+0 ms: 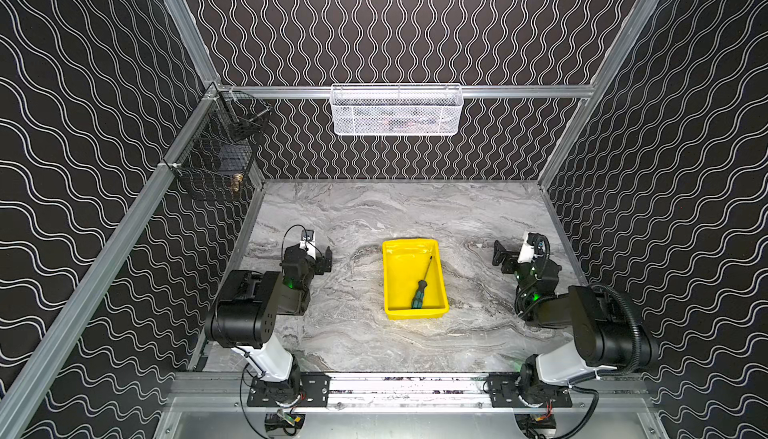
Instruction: Put the screwdriver in the bin
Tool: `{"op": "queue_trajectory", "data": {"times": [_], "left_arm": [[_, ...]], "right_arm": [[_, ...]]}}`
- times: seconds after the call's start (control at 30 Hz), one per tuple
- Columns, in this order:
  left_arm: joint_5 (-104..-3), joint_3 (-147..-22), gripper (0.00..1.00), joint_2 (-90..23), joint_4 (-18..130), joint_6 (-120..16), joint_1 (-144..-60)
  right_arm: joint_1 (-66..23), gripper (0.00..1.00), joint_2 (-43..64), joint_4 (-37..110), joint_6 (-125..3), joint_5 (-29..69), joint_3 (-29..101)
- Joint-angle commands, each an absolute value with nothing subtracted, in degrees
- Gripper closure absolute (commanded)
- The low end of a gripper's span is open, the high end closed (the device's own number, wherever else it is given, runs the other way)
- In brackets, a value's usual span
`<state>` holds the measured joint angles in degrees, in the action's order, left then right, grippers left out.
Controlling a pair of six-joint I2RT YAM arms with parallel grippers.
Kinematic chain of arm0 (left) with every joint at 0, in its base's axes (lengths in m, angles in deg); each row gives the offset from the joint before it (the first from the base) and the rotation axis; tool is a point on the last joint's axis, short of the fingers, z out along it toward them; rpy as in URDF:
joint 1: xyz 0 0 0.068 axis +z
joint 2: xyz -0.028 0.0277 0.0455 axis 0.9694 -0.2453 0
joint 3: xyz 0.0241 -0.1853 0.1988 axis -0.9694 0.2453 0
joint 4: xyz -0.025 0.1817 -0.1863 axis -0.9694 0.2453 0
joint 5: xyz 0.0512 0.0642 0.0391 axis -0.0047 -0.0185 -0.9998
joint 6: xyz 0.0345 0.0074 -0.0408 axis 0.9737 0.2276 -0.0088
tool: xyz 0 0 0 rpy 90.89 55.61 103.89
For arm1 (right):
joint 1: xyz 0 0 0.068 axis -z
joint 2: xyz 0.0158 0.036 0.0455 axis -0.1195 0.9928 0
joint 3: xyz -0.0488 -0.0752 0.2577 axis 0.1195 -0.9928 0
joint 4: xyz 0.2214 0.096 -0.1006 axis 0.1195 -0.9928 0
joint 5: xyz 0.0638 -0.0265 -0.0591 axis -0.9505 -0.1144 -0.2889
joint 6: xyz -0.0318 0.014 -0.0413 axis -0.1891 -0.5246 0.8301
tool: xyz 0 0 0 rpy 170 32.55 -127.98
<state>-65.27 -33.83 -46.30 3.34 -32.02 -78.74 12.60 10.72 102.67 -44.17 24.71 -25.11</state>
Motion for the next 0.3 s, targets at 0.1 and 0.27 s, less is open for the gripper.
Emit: {"op": "queue_trajectory", "data": {"times": [0.1,0.27], "left_arm": [[-63.9,-34.5,0.01,-46.4,2.9,-31.6,-78.6],[-64.0,-34.1,0.01,-46.2,2.0,-31.6,-78.3]], "right_arm": [[12.6,0.0,10.7,103.3,-43.8,25.2,-24.9],[12.6,0.0,10.9,103.4,-43.8,25.1,-25.0]]}}
